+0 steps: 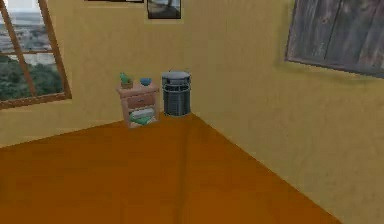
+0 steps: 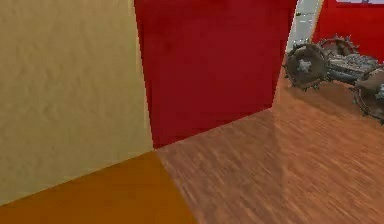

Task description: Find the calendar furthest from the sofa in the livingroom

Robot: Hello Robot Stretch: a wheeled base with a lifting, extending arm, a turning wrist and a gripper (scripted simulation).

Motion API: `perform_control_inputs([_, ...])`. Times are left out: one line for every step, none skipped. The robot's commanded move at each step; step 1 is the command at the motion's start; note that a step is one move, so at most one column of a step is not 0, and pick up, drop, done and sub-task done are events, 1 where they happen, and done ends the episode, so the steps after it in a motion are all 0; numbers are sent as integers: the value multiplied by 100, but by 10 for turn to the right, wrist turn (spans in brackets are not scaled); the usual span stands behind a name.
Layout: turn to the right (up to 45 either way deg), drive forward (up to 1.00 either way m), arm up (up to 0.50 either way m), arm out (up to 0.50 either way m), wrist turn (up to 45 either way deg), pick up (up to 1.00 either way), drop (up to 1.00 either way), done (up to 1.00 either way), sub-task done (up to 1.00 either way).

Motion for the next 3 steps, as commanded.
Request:
perform_control_inputs([450,0,0,0,0,0,0,0,0])
perform_control_inputs([450,0,0,0,0,0,0,0,0])
perform_control_inputs([450,0,0,0,0,0,0,0,0])
